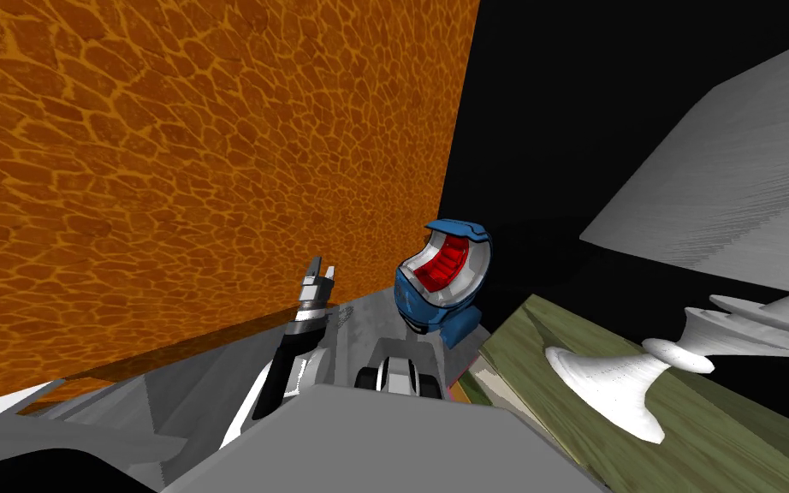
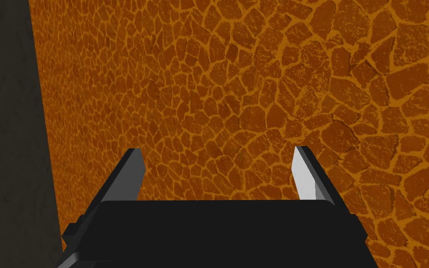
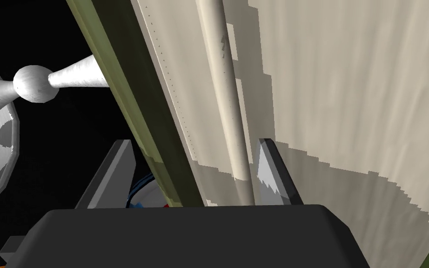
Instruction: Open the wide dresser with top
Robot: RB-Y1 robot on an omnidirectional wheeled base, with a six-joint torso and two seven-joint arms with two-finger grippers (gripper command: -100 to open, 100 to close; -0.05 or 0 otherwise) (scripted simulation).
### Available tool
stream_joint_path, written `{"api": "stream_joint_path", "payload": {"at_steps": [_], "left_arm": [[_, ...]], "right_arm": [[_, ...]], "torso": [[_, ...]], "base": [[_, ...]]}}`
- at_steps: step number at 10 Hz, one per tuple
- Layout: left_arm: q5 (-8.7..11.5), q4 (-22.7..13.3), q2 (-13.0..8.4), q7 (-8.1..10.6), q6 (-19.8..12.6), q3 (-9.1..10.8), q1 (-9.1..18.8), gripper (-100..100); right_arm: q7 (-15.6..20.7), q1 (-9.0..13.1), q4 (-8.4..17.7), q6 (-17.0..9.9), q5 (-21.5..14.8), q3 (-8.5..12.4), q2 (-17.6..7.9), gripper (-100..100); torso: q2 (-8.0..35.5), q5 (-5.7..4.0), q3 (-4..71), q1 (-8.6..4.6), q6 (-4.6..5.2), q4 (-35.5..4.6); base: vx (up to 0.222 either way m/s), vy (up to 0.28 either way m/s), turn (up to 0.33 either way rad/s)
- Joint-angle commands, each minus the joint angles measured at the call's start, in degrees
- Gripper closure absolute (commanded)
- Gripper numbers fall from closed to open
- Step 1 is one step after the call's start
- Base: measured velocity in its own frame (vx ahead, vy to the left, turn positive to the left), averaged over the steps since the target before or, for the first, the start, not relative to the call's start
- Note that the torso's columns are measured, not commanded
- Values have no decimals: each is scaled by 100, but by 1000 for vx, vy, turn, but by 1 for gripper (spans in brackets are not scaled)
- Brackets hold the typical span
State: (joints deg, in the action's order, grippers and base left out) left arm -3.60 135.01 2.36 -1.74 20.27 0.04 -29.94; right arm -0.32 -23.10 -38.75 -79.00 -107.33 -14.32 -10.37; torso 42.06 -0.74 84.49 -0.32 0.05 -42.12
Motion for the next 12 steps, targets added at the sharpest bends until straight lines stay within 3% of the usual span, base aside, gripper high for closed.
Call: {"api": "stream_joint_path", "payload": {"at_steps": [1, 3, 7, 9, 10, 12], "left_arm": [[0, 0, 1, 0, 0, -1, 2, 0], [0, -1, 0, 0, 0, 0, 2, 0], [0, -1, 2, 0, -1, -3, 4, 0], [0, -1, 3, 0, -1, -3, 5, 0], [0, -1, 3, 0, -1, -3, 5, 0], [0, -1, 2, 0, -1, -3, 4, 0]], "right_arm": [[-158, -323, -70, -207, -224, -233, 191, 100], [-215, -383, -40, -294, -298, -295, 242, 100], [-66, -538, -434, -181, -296, -204, 121, 100], [-21, -634, -619, -86, -310, -190, 110, 100], [-29, -611, -561, -44, -301, -219, 139, 100], [-41, -227, -204, 181, 115, -307, -99, 100]], "torso": [[24, 7, -19, 1, -19, -14], [30, 2, -22, 15, -10, -14], [50, 30, -25, 65, 4, -17], [54, 127, 12, 98, 6, -26], [40, 144, 27, 109, 5, -25], [21, 116, 29, 65, -9, -22]], "base": [[88, -45, -121], [72, -49, -91], [-51, 85, 26], [-111, 178, 35], [-42, 86, -5], [-116, 116, 124]]}}
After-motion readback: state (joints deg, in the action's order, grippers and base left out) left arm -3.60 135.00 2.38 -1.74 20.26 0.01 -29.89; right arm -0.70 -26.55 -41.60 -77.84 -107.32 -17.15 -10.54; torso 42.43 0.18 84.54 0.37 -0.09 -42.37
